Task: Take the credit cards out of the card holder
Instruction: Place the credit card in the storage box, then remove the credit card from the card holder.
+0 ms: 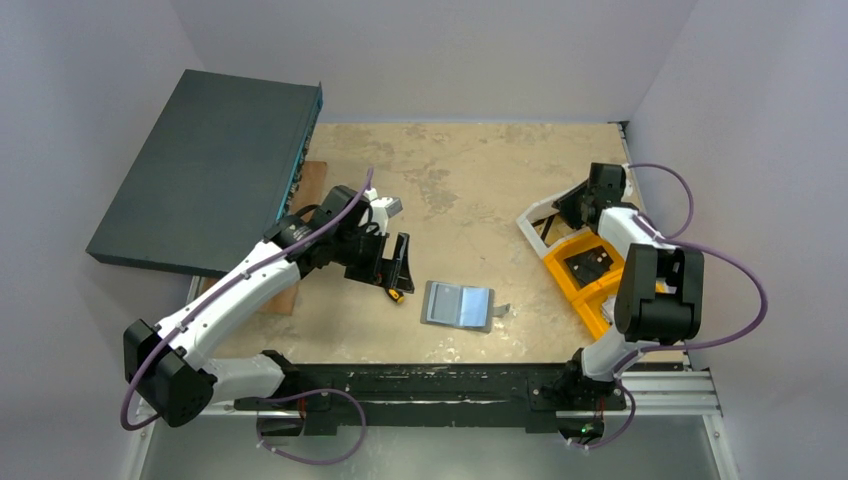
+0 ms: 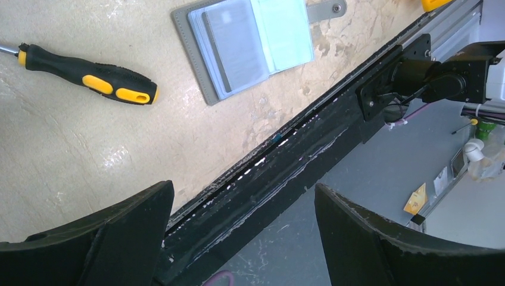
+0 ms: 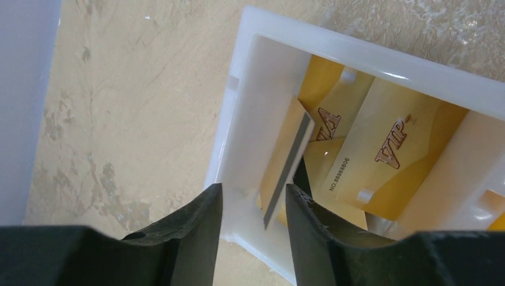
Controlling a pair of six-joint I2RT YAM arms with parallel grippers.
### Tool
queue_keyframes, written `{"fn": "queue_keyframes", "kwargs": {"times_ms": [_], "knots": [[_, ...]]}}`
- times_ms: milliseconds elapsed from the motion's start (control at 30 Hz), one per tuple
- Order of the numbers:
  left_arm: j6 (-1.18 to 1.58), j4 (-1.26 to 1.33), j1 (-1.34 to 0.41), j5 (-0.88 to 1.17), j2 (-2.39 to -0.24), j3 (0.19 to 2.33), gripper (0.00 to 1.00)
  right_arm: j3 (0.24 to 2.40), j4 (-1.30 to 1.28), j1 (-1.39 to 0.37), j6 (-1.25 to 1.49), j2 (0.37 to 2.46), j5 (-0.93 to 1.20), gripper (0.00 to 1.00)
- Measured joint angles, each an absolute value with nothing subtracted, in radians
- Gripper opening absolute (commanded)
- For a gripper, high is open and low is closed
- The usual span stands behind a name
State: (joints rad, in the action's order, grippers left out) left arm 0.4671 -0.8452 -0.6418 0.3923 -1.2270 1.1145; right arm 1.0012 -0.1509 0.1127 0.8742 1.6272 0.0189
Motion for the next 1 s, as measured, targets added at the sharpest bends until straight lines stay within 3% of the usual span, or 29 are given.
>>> {"fn": "queue_keyframes", "kwargs": {"times_ms": [267, 500, 667, 867, 1000], "knots": [[0.468, -0.846, -0.642, 0.392, -1.26, 1.114, 0.89, 1.009, -0.218, 0.112, 0.83, 1.541, 0.019, 0.82], [0.476, -0.844, -0.642, 0.381, -1.282, 1.115, 0.91, 1.007, -0.285, 0.088, 0.793, 1.384, 0.006, 0.94], [0.506, -0.827, -0.642, 0.354, -1.304, 1.115, 0.91, 0.994, -0.339, -0.027, 0.773, 1.311, -0.02, 0.89], [0.577, -0.802, -0.641, 0.297, -1.323, 1.115, 0.91, 0.9, -0.354, -0.305, 0.793, 1.246, -0.018, 0.67], [0.646, -0.769, -0.634, 0.271, -1.323, 1.114, 0.91, 0.863, -0.36, -0.497, 0.82, 1.262, -0.025, 0.65]]}}
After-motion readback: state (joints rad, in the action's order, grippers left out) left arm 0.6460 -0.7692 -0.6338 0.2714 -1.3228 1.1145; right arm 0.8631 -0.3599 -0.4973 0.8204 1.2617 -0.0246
